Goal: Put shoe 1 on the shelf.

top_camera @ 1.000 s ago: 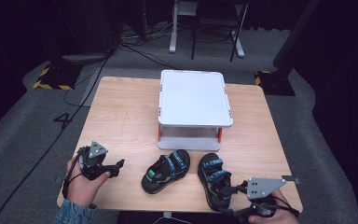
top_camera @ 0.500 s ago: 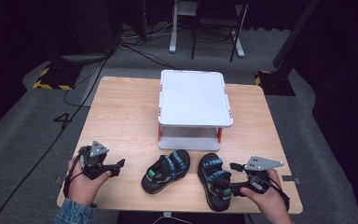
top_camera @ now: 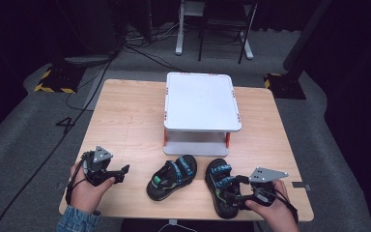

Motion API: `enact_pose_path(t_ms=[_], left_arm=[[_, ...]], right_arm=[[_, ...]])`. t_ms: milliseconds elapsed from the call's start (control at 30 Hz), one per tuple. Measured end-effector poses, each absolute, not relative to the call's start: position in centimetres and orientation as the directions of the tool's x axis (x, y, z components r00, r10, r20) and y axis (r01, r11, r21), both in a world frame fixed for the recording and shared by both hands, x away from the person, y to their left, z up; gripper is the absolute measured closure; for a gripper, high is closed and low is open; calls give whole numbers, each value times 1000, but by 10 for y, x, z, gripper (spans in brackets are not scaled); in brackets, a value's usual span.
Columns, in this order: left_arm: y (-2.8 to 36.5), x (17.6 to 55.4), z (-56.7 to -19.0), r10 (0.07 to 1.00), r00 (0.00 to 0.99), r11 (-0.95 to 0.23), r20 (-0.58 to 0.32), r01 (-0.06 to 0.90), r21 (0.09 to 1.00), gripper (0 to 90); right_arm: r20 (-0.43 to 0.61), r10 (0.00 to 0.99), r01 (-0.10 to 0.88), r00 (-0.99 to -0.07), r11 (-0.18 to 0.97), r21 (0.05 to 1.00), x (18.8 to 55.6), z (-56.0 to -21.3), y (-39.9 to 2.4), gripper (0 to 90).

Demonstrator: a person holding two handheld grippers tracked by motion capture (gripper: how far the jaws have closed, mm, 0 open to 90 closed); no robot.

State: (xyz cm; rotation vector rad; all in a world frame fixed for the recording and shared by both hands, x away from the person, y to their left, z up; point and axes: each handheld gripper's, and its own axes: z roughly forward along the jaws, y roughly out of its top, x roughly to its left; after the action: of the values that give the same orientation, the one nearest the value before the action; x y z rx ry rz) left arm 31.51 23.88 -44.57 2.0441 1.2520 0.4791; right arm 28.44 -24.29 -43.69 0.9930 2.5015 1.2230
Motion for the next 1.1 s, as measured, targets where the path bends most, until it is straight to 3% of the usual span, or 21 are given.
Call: enact_pose_path(t_ms=[100, 233, 400, 533, 767, 867, 1033, 1100], left_arm=[[241, 314, -445, 885, 463, -293, -46, 632, 717, 229], [242, 315, -445, 886, 461, -295, -41, 631, 718, 229], [240, 315, -445, 884, 466, -298, -44, 632, 715, 229], [240, 315, -445, 884, 466, -300, -42, 633, 714, 229], [241, 316, -447, 884, 465, -300, -44, 638, 709, 229], [240, 316, -447, 884, 466, -301, -44, 637, 710, 229], [240, 316, -449, 885, 464, -299, -47, 641, 707, 229], [240, 316, -449, 883, 466, -300, -47, 640, 707, 229]], right_arm=[[76, 655, 470, -752, 452, 758, 277, -431, -245, 210], [123, 646, 510, -753, 455, 730, 266, -435, -246, 172], [103, 667, 533, -738, 483, 695, 262, -445, -239, 163], [77, 704, 537, -706, 462, 706, 265, -446, -240, 248], [169, 700, 605, -694, 439, 664, 272, -457, -246, 286], [160, 680, 593, -716, 471, 653, 273, -459, -244, 459], [115, 687, 579, -717, 497, 646, 272, -458, -243, 569], [158, 702, 605, -695, 450, 657, 273, -458, -243, 663]])
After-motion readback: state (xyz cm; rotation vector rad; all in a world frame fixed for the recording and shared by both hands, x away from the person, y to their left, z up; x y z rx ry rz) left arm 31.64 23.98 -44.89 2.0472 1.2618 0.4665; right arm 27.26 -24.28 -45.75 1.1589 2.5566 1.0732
